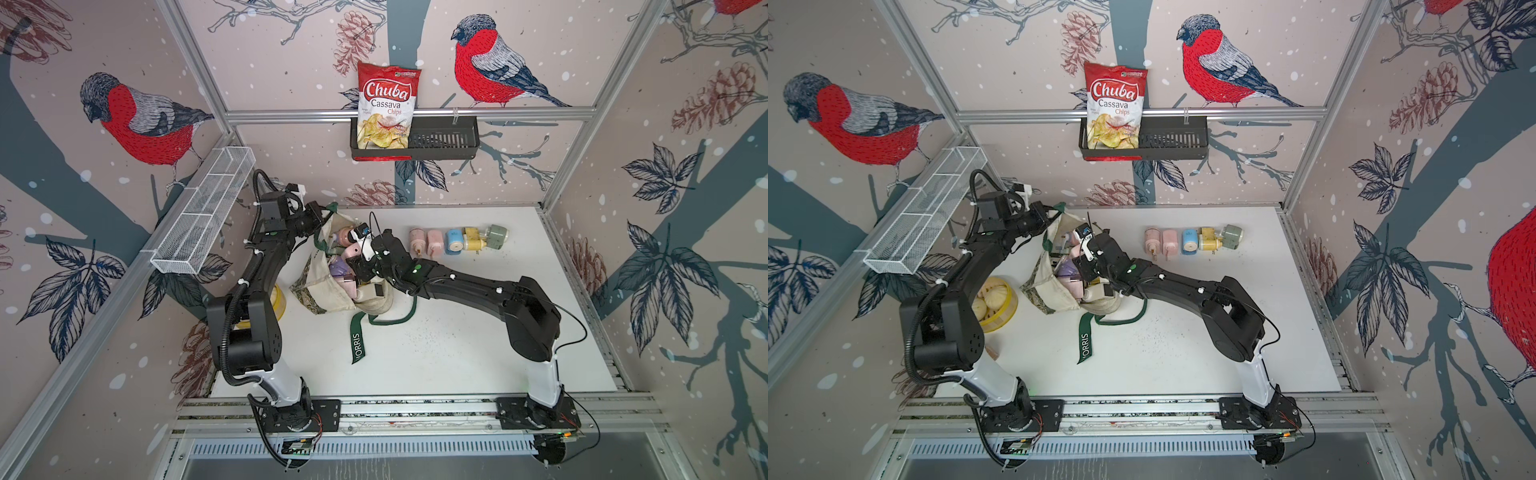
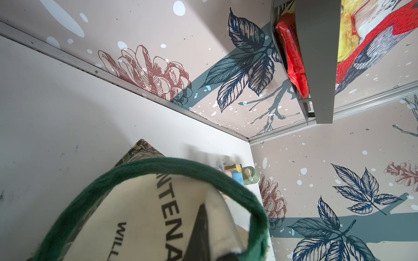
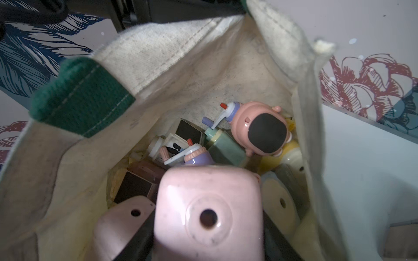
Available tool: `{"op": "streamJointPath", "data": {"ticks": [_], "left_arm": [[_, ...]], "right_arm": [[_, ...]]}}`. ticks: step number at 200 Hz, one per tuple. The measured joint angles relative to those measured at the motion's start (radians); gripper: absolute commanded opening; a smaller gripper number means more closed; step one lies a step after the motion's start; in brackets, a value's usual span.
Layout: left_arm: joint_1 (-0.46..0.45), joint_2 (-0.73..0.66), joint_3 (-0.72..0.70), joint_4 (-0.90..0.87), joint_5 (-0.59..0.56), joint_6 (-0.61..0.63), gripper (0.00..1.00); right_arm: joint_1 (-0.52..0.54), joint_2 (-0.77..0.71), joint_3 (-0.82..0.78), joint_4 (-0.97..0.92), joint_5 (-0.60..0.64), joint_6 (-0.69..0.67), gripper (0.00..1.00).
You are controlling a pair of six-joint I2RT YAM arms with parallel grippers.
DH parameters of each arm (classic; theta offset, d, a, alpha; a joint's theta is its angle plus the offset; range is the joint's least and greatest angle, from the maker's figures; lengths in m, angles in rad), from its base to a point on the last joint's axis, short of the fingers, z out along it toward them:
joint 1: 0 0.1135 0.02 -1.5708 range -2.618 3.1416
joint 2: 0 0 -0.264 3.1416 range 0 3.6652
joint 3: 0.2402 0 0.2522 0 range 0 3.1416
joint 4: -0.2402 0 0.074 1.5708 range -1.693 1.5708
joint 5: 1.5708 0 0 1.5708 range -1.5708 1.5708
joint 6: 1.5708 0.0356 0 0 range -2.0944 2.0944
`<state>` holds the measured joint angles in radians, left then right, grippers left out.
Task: Take out the pencil sharpeners from the tote bags
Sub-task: Pick up the pencil sharpener from the canvas bag.
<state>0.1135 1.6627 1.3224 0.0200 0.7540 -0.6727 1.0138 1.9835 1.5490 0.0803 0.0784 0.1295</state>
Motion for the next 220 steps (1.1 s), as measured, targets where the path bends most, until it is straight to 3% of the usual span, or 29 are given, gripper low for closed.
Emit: {"op": "streamJointPath", "data": {"ticks": [56, 89, 115, 220], "left_arm": [[0.000, 0.000, 0.000, 0.000, 0.000, 0.000, 0.00], [0.000, 0.000, 0.000, 0.000, 0.002, 0.000, 0.00], [0.000, 0.000, 0.000, 0.000, 0.001, 0.000, 0.00], [0.001, 0.006, 0.002, 0.001, 0.002, 0.001, 0.00]], "right_arm": [[-0.001, -0.034, -0.101, 0.043, 0.010, 0.000, 0.42], [-0.007, -0.034, -0.159, 0.105, 0.009, 0.000, 0.54], [-0.006, -0.034, -0.189, 0.153, 0.005, 0.001, 0.72], [-0.014, -0.124, -0.232, -0.042, -0.062, -0.057, 0.86]]}}
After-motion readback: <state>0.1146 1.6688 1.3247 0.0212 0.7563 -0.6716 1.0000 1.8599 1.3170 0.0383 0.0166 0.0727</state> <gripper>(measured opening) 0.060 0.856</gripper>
